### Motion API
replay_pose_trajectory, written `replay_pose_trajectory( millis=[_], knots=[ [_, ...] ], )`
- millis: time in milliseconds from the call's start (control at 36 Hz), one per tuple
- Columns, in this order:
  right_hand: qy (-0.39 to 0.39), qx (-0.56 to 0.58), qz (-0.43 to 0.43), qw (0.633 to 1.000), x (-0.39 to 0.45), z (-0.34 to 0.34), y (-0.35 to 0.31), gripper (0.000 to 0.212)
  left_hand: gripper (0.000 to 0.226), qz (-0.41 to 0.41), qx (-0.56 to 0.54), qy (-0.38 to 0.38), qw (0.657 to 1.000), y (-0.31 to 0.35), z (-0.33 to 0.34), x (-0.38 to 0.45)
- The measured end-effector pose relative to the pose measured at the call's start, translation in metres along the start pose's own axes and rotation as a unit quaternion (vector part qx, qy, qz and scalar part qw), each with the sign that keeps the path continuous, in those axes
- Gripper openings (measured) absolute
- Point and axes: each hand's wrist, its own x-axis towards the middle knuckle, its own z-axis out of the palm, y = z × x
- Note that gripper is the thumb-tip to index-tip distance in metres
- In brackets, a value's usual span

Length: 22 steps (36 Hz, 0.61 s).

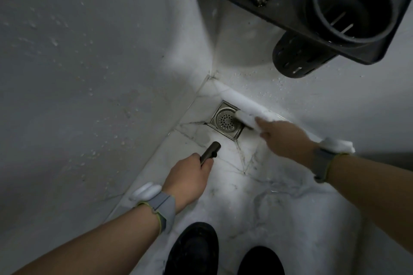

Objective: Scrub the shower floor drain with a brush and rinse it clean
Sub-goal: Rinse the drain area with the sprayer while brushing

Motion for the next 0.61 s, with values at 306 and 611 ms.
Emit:
replay_pose_trajectory(
  millis=[306, 611],
  knots=[
    [-0.012, 0.007, -0.024, 1.000, -0.024, 0.013, -0.010, 0.058, 0.044, 0.001, 0.000, -0.020, 1.000, 0.000, 0.003, -0.004],
    [-0.085, 0.147, 0.003, 0.985, -0.030, 0.016, -0.030, 0.055, 0.044, -0.006, 0.033, -0.051, 0.998, -0.005, 0.015, -0.005]
  ],
)
